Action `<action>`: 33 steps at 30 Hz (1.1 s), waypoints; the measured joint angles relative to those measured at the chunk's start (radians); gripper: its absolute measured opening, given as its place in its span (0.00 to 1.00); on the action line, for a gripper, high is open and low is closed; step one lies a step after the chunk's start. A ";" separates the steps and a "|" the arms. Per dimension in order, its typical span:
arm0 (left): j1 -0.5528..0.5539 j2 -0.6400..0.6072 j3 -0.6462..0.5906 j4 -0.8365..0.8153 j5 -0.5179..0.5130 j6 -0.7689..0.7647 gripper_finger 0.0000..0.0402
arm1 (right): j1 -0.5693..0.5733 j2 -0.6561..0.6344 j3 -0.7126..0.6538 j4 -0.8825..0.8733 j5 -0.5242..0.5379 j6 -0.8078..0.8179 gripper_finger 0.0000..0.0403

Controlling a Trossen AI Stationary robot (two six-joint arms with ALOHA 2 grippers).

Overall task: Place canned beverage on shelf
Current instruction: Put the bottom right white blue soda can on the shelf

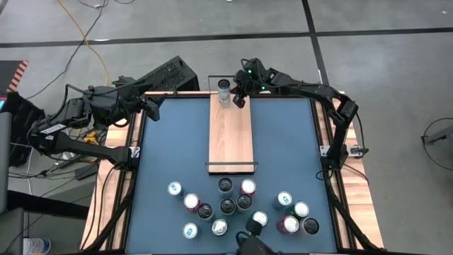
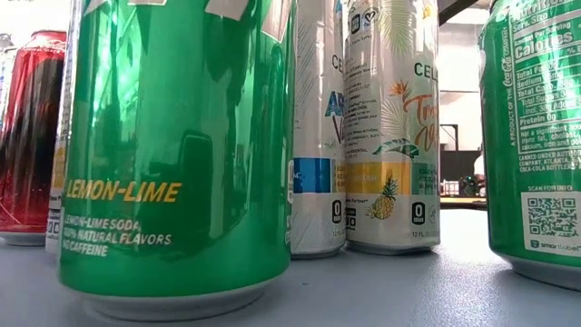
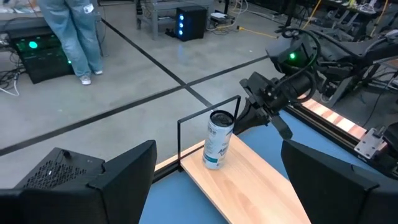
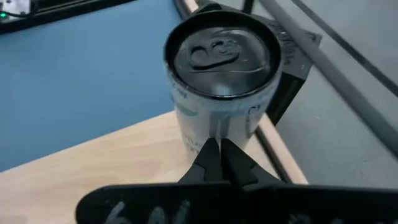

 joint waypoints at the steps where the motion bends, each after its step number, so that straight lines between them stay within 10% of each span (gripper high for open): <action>1: 0.000 0.000 0.000 0.000 0.000 0.000 0.83 | -0.001 0.000 0.000 0.004 0.000 0.000 0.00; 33: 0.000 0.000 0.000 0.000 0.000 -0.033 0.83 | 0.023 0.068 0.006 0.046 0.003 0.029 0.00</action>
